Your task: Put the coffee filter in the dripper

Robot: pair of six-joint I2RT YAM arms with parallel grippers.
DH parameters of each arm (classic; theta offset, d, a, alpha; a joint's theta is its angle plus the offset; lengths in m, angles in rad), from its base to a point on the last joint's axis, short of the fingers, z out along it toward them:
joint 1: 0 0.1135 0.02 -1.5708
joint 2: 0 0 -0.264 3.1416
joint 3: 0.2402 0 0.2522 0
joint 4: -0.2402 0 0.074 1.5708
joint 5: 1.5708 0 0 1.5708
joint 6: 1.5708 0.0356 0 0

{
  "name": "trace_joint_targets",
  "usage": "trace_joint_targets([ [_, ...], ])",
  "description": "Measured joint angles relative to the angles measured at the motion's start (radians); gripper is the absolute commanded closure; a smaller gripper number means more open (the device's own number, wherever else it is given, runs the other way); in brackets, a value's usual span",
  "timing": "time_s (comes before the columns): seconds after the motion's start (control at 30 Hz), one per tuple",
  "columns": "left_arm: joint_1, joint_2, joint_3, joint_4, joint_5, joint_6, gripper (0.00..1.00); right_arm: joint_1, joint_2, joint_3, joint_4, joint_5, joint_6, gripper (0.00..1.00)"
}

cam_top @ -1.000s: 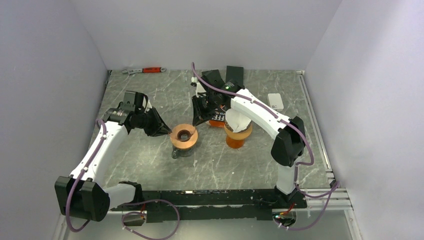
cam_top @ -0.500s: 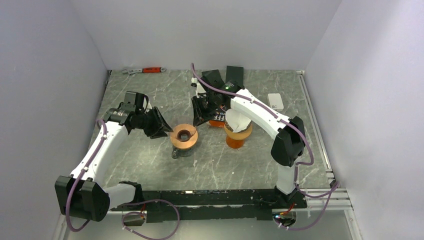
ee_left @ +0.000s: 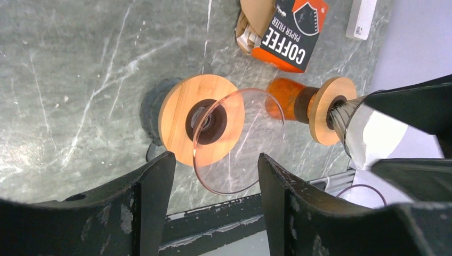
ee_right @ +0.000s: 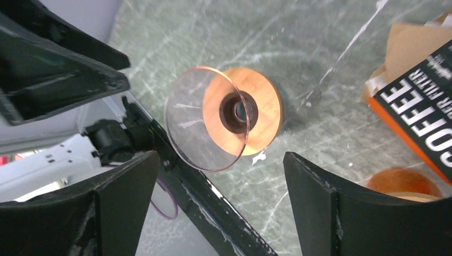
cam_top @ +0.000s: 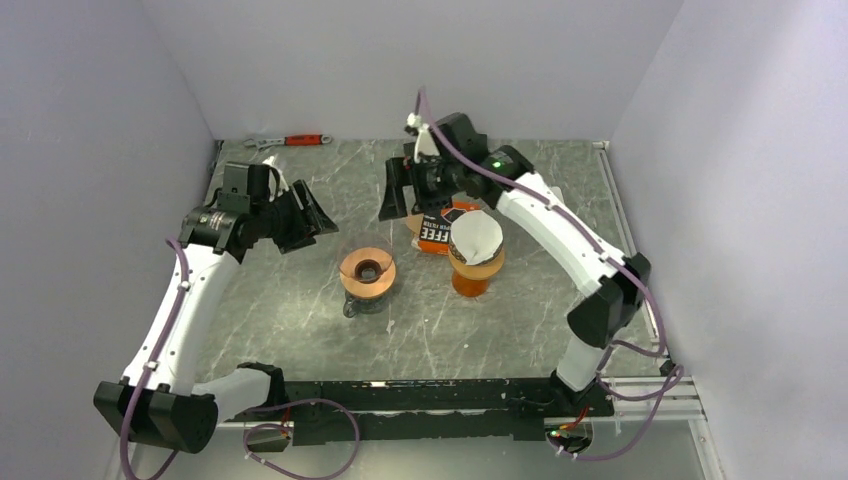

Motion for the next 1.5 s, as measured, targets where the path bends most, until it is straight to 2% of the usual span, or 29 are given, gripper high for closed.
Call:
trace_joint_targets([
  [0.23,0.0,0.007,0.012,0.06,-0.016,0.026,0.31,-0.133,-0.115,-0.011,0.076,-0.025,0.014,0.01],
  [0.4,0.011,0.108,0.084,0.103,0.009,0.038,0.3,-0.296,-0.169,-0.1,0.098,-0.033,0.031,0.01],
  [0.63,0.094,0.266,0.11,0.207,0.137,0.034,0.3,-0.548,-0.191,-0.313,0.136,-0.043,0.065,0.01],
  [0.83,0.148,0.388,0.108,0.303,0.265,-0.011,0.3,-0.676,-0.126,-0.478,0.238,-0.137,0.121,0.01],
  [1.13,0.18,0.525,0.029,0.459,0.407,-0.065,0.3,-0.675,0.237,-0.45,0.316,-0.318,0.125,0.05],
  [1.23,0.189,0.558,-0.013,0.523,0.451,-0.082,0.32,-0.663,0.343,-0.401,0.336,-0.372,0.127,0.1],
  [1.37,0.208,0.619,-0.038,0.598,0.489,-0.089,0.35,-0.64,0.459,-0.295,0.374,-0.469,0.146,0.12],
  [1.5,0.219,0.694,-0.036,0.638,0.512,-0.081,0.36,-0.595,0.534,-0.184,0.389,-0.499,0.145,0.15],
])
